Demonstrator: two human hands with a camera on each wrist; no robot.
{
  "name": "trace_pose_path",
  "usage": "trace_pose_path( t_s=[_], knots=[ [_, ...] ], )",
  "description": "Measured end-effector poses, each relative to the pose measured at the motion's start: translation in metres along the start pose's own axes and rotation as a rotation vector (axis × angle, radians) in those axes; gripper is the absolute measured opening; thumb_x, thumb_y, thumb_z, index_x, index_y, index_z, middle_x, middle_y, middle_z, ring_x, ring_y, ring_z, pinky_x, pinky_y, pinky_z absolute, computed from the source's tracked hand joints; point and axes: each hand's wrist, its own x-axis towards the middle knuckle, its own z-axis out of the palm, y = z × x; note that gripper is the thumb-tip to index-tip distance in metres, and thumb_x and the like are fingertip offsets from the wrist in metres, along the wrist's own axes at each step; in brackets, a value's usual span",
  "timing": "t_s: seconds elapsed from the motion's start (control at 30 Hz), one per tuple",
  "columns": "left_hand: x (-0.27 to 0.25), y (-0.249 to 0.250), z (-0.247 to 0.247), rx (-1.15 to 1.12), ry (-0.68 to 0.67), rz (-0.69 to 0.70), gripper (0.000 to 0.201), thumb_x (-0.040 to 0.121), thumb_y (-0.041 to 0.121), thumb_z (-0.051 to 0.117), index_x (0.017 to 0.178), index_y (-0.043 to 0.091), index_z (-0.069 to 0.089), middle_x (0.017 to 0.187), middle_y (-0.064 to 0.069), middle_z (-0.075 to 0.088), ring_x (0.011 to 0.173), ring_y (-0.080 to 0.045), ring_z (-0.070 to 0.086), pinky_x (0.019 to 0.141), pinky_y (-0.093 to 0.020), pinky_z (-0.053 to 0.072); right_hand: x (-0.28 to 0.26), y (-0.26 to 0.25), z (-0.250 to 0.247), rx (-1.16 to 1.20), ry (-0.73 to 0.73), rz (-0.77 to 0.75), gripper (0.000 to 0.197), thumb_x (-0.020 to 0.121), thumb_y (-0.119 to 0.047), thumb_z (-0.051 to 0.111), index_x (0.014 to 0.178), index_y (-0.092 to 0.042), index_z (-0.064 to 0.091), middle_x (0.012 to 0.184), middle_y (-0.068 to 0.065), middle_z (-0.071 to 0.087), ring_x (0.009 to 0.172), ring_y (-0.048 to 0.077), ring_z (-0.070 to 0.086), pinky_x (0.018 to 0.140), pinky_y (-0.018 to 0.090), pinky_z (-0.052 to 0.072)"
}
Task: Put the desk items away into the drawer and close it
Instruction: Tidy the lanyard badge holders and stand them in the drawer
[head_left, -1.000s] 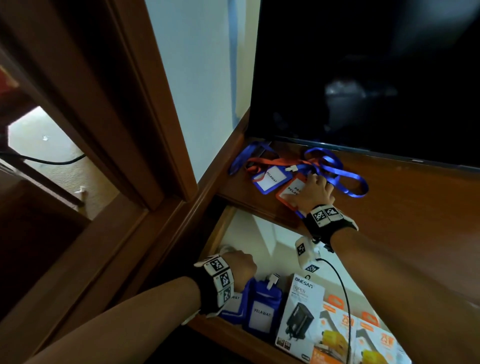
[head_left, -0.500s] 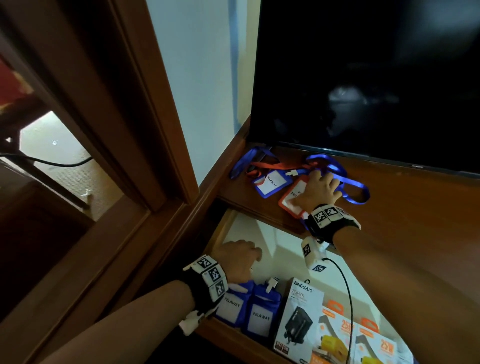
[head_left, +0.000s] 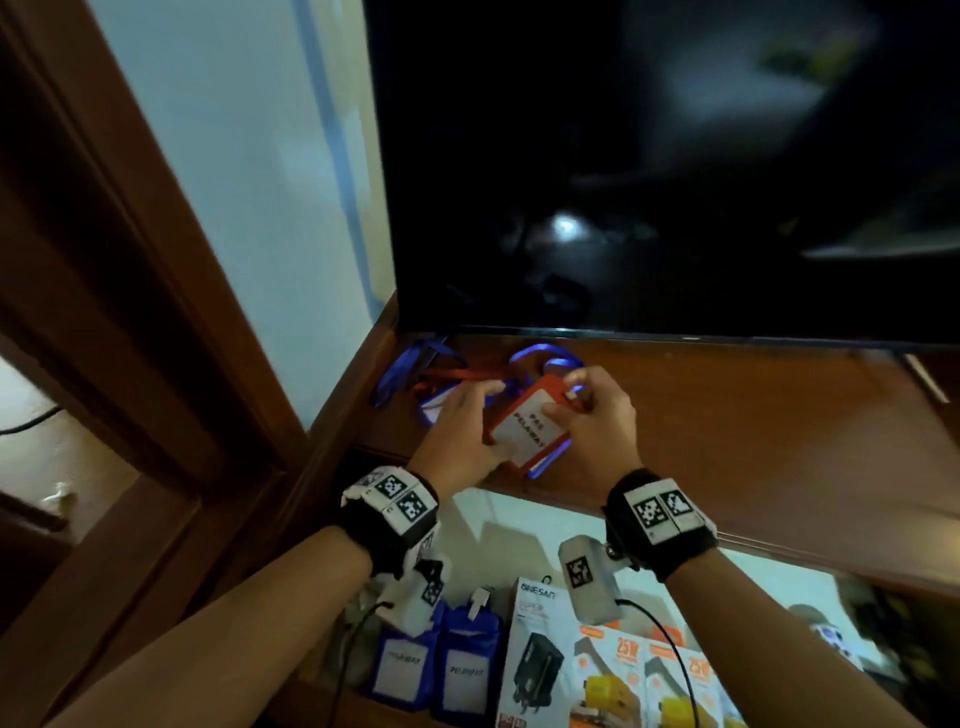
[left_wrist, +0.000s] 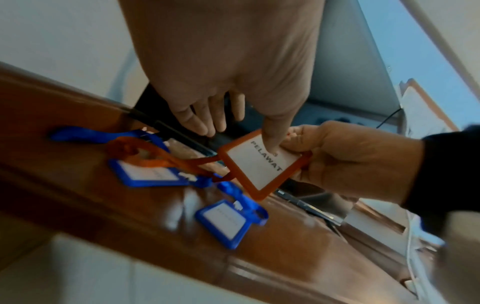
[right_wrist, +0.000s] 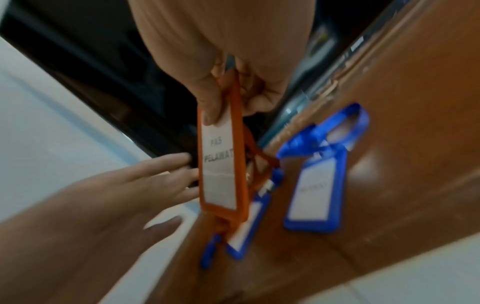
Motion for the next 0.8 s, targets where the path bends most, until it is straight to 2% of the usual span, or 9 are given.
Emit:
trace_pose_path(
  t_s=[0.07, 0.17, 0.27, 0.33, 0.4, 0.53, 0.63, 0.73, 0.8],
  knots=[
    [0.016, 0.024, 0.001, -0.025, -0.007, 0.027, 0.057, 0.080, 0.020, 0.074, 0.130, 0.021, 0.047, 0.120, 0.001, 0.056, 0.109, -0.013, 0.054, 0.093, -0.027, 0.044, -0.005, -0.014, -0.018, 0.094, -0.003, -0.077, 0.026, 0.073, 0.000, 0.073, 0.083, -0.019, 0.057, 0.081, 0.000, 0.066, 0.079, 0.018, 0.066, 0.071, 0.036, 0.056],
    [0.032, 0.057, 0.002, -0.005, -0.093, 0.154, 0.026, 0.084, 0.020, 0.069, 0.110, 0.020, 0.063, 0.100, 0.000, 0.068, 0.091, -0.014, 0.063, 0.081, -0.029, 0.048, -0.008, -0.029, -0.047, 0.148, 0.025, -0.151, 0.022, 0.075, 0.003, 0.071, 0.077, -0.011, 0.054, 0.071, 0.002, 0.055, 0.067, 0.013, 0.054, 0.063, 0.026, 0.048],
    [0.038, 0.089, 0.002, -0.008, -0.175, 0.321, 0.008, 0.083, 0.011, 0.067, 0.086, 0.017, 0.063, 0.077, 0.002, 0.064, 0.071, -0.014, 0.058, 0.068, -0.027, 0.044, -0.014, -0.036, -0.076, 0.133, 0.051, -0.137, 0.027, 0.073, -0.006, 0.075, 0.066, -0.018, 0.052, 0.080, 0.008, 0.047, 0.072, 0.014, 0.048, 0.068, 0.029, 0.042],
    [0.040, 0.108, 0.002, -0.022, -0.210, 0.334, 0.013, 0.084, 0.011, 0.067, 0.087, 0.022, 0.062, 0.076, 0.006, 0.063, 0.070, -0.011, 0.060, 0.068, -0.025, 0.047, -0.020, -0.043, -0.094, 0.215, 0.010, -0.111, 0.025, 0.074, -0.006, 0.075, 0.069, -0.012, 0.051, 0.081, 0.008, 0.050, 0.073, 0.016, 0.053, 0.067, 0.030, 0.046],
    [0.042, 0.124, 0.002, -0.041, -0.254, 0.342, 0.016, 0.086, 0.010, 0.065, 0.089, 0.024, 0.061, 0.079, 0.008, 0.064, 0.072, -0.009, 0.064, 0.066, -0.023, 0.051, -0.025, -0.049, -0.110, 0.305, -0.066, -0.105, 0.022, 0.079, 0.001, 0.070, 0.078, -0.005, 0.050, 0.073, 0.004, 0.055, 0.067, 0.013, 0.058, 0.060, 0.025, 0.047],
    [0.042, 0.145, -0.003, -0.078, -0.303, 0.378, 0.027, 0.087, 0.010, 0.065, 0.083, 0.036, 0.059, 0.079, 0.012, 0.064, 0.070, -0.003, 0.064, 0.064, -0.019, 0.051, -0.032, -0.054, -0.130, 0.398, -0.108, -0.145, 0.027, 0.079, 0.004, 0.070, 0.089, -0.007, 0.048, 0.084, 0.012, 0.059, 0.076, 0.026, 0.061, 0.064, 0.029, 0.051],
    [0.039, 0.155, -0.008, -0.094, -0.331, 0.370, 0.025, 0.089, 0.012, 0.063, 0.081, 0.036, 0.060, 0.077, 0.010, 0.066, 0.068, 0.000, 0.064, 0.061, -0.019, 0.048, -0.040, -0.055, -0.138, 0.403, -0.061, -0.143, 0.032, 0.074, 0.002, 0.076, 0.090, -0.008, 0.049, 0.089, 0.014, 0.063, 0.081, 0.029, 0.064, 0.069, 0.035, 0.053],
    [0.036, 0.159, -0.010, -0.090, -0.325, 0.353, 0.020, 0.090, 0.014, 0.061, 0.082, 0.032, 0.060, 0.079, 0.009, 0.067, 0.071, -0.004, 0.066, 0.063, -0.021, 0.049, -0.048, -0.053, -0.143, 0.410, 0.073, -0.187, 0.038, 0.068, 0.003, 0.080, 0.092, -0.008, 0.053, 0.088, 0.009, 0.063, 0.081, 0.025, 0.063, 0.074, 0.036, 0.052],
    [0.033, 0.159, -0.008, -0.100, -0.306, 0.322, 0.016, 0.092, 0.015, 0.059, 0.084, 0.029, 0.060, 0.082, 0.006, 0.068, 0.075, -0.008, 0.067, 0.064, -0.022, 0.051, -0.052, -0.052, -0.147, 0.407, 0.166, -0.220, 0.039, 0.067, -0.002, 0.079, 0.098, -0.007, 0.056, 0.090, 0.007, 0.064, 0.084, 0.025, 0.061, 0.083, 0.044, 0.050]
  ],
)
